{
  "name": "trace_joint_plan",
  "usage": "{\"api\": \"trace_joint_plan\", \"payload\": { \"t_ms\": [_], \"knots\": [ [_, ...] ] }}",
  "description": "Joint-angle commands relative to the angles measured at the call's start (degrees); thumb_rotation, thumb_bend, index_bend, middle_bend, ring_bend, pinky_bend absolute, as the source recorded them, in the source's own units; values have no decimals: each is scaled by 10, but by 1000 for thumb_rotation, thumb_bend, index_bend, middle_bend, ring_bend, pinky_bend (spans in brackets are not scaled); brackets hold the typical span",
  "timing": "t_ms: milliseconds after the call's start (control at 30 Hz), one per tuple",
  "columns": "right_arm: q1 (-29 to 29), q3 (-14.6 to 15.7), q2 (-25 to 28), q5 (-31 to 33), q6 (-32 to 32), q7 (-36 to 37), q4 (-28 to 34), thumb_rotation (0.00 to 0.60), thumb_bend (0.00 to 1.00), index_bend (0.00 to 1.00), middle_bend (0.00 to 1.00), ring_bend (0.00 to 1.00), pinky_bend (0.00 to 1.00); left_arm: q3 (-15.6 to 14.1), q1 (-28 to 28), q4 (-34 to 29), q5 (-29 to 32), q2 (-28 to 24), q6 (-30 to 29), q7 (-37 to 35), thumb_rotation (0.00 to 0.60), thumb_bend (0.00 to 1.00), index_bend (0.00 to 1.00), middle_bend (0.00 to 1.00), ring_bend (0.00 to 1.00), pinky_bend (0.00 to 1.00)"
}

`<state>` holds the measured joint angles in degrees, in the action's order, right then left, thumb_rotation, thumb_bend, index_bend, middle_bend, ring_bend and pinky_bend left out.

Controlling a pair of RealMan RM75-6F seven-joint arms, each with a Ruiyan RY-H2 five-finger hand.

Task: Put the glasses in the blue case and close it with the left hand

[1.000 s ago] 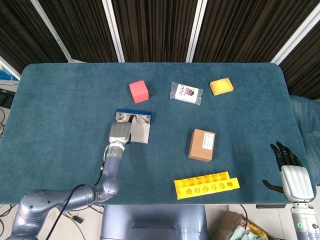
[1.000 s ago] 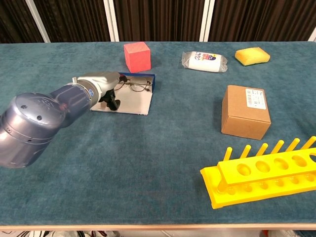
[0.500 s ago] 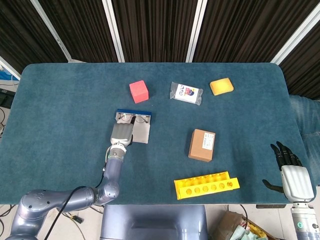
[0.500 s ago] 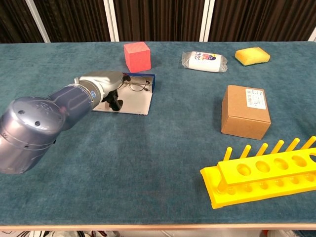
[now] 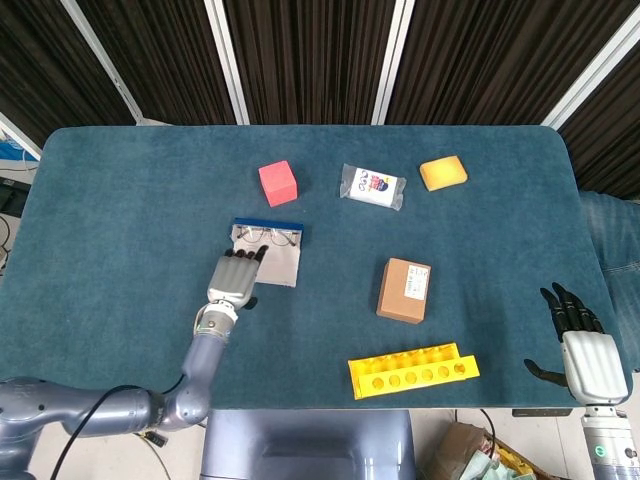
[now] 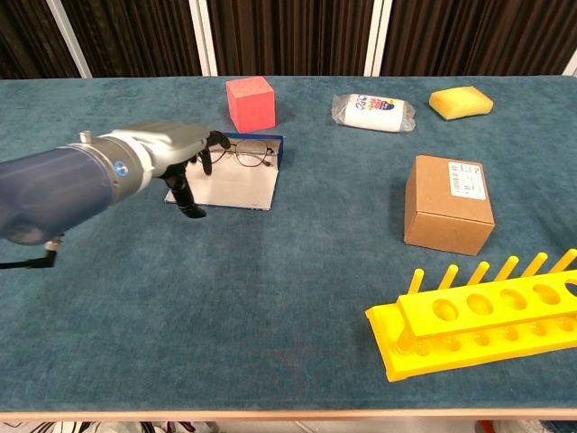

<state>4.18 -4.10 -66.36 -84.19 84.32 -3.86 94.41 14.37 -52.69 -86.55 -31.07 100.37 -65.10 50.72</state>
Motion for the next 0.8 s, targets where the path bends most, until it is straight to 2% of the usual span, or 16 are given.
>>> {"api": "trace_joint_plan", "payload": {
  "t_ms": [33,133,233,300,600,800],
  "knots": [
    [0,0,0,0,0,1,1,600,104,0,0,90,187,-34,33,10,-80,-14,5,-70,600,123,73,101,0,0],
    [0,1,1,2,-3,2,3,600,103,0,0,90,187,-49,46,30,-105,-17,27,-107,600,121,83,96,3,29],
    [0,1,1,3,-4,3,4,600,103,0,0,90,187,-53,52,49,-129,-13,31,-132,600,136,97,124,56,128],
    [0,0,1,4,-5,3,4,600,103,0,0,90,187,-57,54,68,-149,-6,28,-142,600,152,97,140,74,151],
    [1,0,3,11,-11,5,7,600,103,0,0,90,187,-56,50,127,-184,24,36,-157,600,215,100,164,74,140],
    [2,1,5,12,-14,6,10,600,103,0,0,91,187,-45,36,155,-166,44,51,-121,600,215,108,182,74,141]
  ]
}}
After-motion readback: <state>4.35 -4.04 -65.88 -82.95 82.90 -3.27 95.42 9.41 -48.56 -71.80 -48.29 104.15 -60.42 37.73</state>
